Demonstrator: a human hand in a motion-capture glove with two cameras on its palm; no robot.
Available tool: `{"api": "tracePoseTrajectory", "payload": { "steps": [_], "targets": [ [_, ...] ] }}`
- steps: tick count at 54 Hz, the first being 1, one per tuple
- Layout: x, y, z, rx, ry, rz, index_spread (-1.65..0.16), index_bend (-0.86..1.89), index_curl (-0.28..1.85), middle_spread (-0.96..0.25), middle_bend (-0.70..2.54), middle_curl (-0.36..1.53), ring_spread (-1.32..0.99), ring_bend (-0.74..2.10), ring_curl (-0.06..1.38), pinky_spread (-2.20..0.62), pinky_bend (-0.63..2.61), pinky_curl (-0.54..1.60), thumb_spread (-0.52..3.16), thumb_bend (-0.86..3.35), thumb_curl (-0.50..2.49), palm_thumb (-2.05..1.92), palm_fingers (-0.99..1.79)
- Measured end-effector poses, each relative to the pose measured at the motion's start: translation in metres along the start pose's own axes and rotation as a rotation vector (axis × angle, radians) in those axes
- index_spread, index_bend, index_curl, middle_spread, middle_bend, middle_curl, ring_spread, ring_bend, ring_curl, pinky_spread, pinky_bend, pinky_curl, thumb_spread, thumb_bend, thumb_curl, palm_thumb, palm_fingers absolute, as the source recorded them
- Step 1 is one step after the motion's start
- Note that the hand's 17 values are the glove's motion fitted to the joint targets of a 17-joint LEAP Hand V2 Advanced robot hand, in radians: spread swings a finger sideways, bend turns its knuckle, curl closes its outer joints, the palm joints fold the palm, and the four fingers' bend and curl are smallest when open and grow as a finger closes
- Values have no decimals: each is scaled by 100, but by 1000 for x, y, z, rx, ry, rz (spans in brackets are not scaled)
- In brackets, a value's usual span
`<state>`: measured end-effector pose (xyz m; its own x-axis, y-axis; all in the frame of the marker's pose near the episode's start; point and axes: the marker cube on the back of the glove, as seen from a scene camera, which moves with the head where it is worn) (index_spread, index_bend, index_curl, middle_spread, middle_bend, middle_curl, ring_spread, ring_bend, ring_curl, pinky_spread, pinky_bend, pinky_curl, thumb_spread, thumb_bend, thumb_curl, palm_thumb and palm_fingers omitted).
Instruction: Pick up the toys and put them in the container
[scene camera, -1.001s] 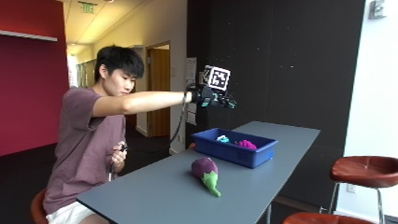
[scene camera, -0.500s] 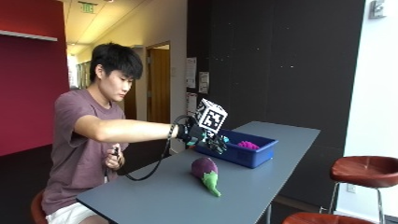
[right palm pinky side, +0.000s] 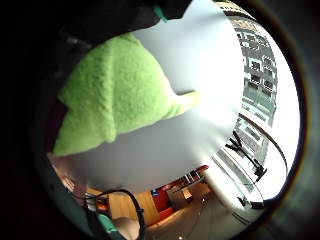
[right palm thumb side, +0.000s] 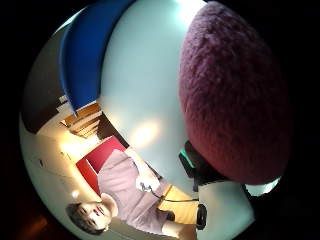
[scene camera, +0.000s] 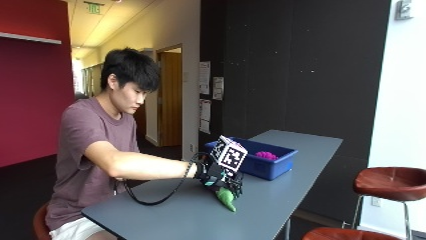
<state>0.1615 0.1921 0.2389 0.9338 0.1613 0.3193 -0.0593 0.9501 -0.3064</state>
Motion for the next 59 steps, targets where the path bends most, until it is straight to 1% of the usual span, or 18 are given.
{"api": "tracePoseTrajectory", "payload": {
  "steps": [8,9,12,14,15,16,18,22,23,24,26,27,30,38,44,49,56,59],
  "targets": [
    [-5,-7,6,102,-1,-17,-25,14,21,-13,27,26,-5,35,37,4,69,34,123,2,41,40,14],
    [-3,-7,6,119,-8,-21,-26,15,21,-15,33,29,-8,40,39,3,68,33,123,2,41,41,25],
    [0,-8,6,173,-30,-28,-26,17,22,-19,36,30,-15,47,40,2,65,32,125,3,42,44,33],
    [-1,-11,6,205,-53,-27,-26,20,24,-22,46,34,-21,56,43,-1,60,31,128,4,44,46,50],
    [-2,-12,6,221,-67,-26,-26,18,23,-23,45,34,-22,55,42,-1,60,30,128,4,44,46,45],
    [-4,-14,5,235,-79,-24,-27,23,26,-24,48,36,-24,62,46,-3,58,31,129,5,44,48,54],
    [-8,-20,6,257,-92,-12,-27,25,27,-26,51,37,-29,74,50,-8,58,31,121,8,49,58,68],
    [-18,-31,5,278,-113,24,-29,31,30,-29,59,42,-36,83,54,-16,61,33,109,9,55,64,79],
    [-19,-33,4,280,-122,35,-30,33,31,-29,62,44,-38,87,57,-18,66,35,106,9,56,65,89],
    [-19,-34,3,281,-129,46,-31,33,31,-30,62,44,-39,86,56,-19,64,34,104,9,57,66,83],
    [-21,-37,1,278,-136,69,-33,40,35,-31,71,48,-41,93,61,-23,71,38,98,9,60,67,102],
    [-22,-39,1,275,-136,80,-33,40,34,-32,70,48,-42,90,60,-24,70,37,96,9,61,68,94],
    [-26,-44,0,257,-132,115,-35,51,41,-32,82,55,-44,97,64,-28,72,40,87,7,65,67,109],
    [-33,-38,-18,203,-117,195,-38,71,55,-32,100,66,-48,109,73,-33,77,46,65,5,74,67,112],
    [-47,-21,-62,272,-156,249,-39,80,64,-30,107,72,-48,114,76,-35,82,50,52,3,79,68,107],
    [-59,-2,-104,330,-157,255,-40,83,70,-29,111,76,-49,117,79,-36,86,52,44,3,83,68,103],
    [-92,17,-166,372,23,350,-40,86,79,-27,114,80,-49,121,81,-37,91,55,35,1,88,68,98],
    [-114,20,-186,380,46,302,-40,87,82,-27,115,82,-49,123,82,-37,92,56,32,1,90,68,95]
  ]
}}
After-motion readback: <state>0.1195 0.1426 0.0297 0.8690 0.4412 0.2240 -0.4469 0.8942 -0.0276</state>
